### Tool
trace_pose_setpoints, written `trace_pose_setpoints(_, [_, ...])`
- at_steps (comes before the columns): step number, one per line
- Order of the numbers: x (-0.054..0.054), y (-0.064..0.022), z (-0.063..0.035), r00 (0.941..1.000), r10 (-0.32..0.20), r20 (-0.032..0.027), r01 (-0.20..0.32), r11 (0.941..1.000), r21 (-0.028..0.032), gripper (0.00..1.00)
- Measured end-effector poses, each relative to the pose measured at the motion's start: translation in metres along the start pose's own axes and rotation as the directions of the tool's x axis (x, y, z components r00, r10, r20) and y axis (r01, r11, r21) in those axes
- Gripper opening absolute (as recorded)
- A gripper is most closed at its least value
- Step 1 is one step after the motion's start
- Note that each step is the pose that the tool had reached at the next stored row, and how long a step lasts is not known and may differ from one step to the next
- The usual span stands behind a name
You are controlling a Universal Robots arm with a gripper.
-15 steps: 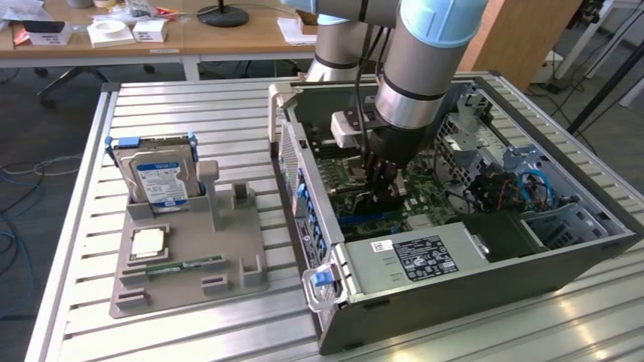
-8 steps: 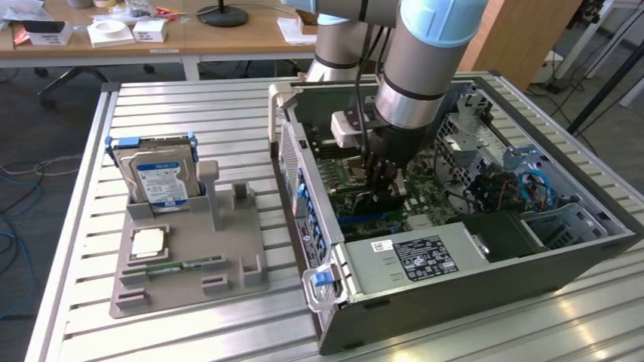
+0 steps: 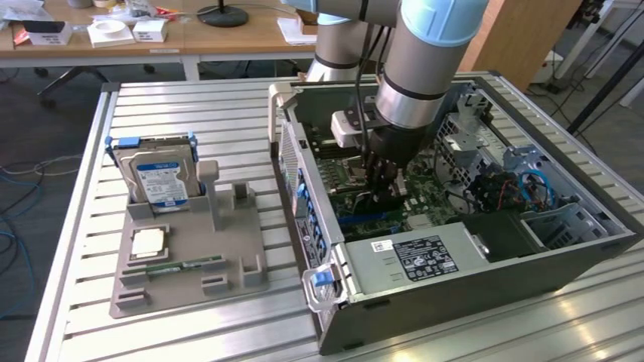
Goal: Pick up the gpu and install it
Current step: 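Insert the gpu into the slot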
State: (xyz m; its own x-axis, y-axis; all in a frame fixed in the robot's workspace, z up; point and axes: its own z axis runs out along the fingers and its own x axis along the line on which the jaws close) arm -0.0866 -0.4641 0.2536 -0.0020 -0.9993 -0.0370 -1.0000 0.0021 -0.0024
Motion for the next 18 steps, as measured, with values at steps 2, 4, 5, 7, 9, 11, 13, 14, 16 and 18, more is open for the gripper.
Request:
trace_pose_setpoints(2, [0.0000,0.0000,0.0001,1.0000,0.000,-0.0001,0.000,1.0000,0.0000,0.26])
trace_pose_setpoints(4, [0.0001,0.0000,0.0003,1.0000,0.000,-0.0001,0.000,1.0000,0.0000,0.26])
trace_pose_setpoints(5, [0.0001,0.0001,0.0004,1.0000,0.000,-0.0001,0.000,1.0000,0.0000,0.26])
trace_pose_setpoints(7, [0.0001,0.0003,0.0007,1.0000,0.001,-0.0001,-0.001,1.0000,0.0001,0.26])
trace_pose_setpoints(9, [0.0001,0.0004,0.0009,1.0000,0.001,-0.0001,-0.001,1.0000,0.0001,0.26])
trace_pose_setpoints(11, [0.0001,0.0004,0.0014,1.0000,0.001,-0.0001,-0.001,1.0000,0.0001,0.26])
trace_pose_setpoints(13, [0.0001,0.0004,0.0014,1.0000,0.001,-0.0001,-0.001,1.0000,0.0000,0.26])
trace_pose_setpoints(14, [0.0000,0.0004,0.0015,1.0000,0.001,0.0000,-0.001,1.0000,0.0001,0.26])
trace_pose_setpoints(16, [-0.0001,0.0004,0.0015,1.0000,0.001,0.0000,-0.001,1.0000,0.0001,0.26])
trace_pose_setpoints(18, [-0.0001,0.0004,0.0015,1.0000,0.001,0.0000,-0.001,1.0000,0.0001,0.26])
